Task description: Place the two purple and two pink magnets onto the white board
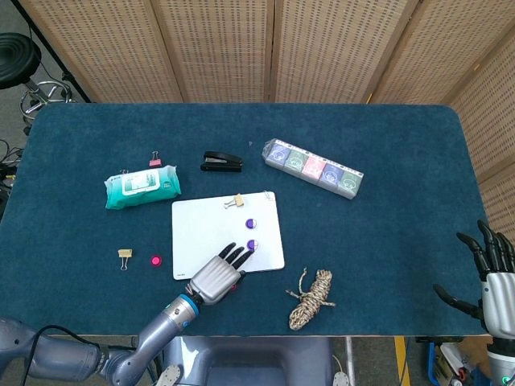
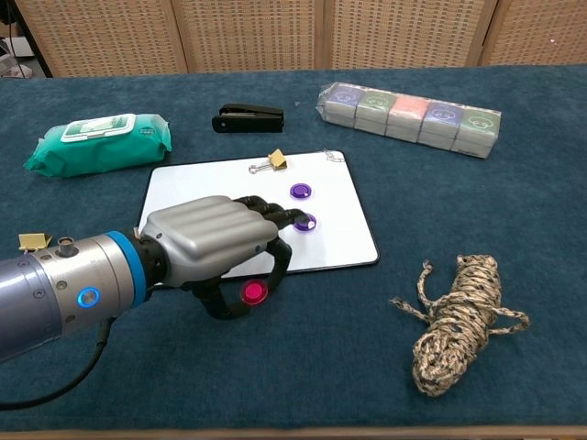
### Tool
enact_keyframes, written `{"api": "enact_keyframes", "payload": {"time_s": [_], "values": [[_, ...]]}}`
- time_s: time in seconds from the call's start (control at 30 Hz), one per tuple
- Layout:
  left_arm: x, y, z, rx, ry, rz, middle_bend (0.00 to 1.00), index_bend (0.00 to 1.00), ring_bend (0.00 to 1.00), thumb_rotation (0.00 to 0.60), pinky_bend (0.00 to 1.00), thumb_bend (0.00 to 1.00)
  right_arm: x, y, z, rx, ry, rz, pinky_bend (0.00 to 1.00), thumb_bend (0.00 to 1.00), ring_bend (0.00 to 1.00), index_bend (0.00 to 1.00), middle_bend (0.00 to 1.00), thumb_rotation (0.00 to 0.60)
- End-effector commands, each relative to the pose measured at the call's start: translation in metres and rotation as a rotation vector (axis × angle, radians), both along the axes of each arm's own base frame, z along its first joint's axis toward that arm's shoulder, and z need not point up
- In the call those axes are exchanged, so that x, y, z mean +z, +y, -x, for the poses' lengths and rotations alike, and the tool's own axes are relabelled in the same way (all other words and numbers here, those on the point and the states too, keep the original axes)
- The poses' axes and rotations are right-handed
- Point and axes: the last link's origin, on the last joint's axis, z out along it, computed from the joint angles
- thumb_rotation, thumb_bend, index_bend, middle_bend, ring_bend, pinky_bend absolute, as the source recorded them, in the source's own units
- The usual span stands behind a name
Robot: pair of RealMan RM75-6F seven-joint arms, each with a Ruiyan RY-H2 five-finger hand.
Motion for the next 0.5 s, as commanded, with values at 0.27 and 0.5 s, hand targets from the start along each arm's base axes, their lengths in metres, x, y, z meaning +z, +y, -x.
{"api": "enact_keyframes", "payload": {"time_s": [0.27,0.5], "values": [[0.029,0.035,0.012,0.062,-0.014,-0.089,0.00,0.62,0.00,0.600,0.00,0.34,0.001,0.001,-0.001,0.003,-0.005,0.000,0.00,0.00,0.00,0.16,0.00,0.600],[0.035,0.059,0.031,0.113,0.002,-0.136,0.00,0.62,0.00,0.600,0.00,0.34,0.000,0.001,-0.002,0.002,-0.003,-0.004,0.00,0.00,0.00,0.16,0.00,0.600]]}}
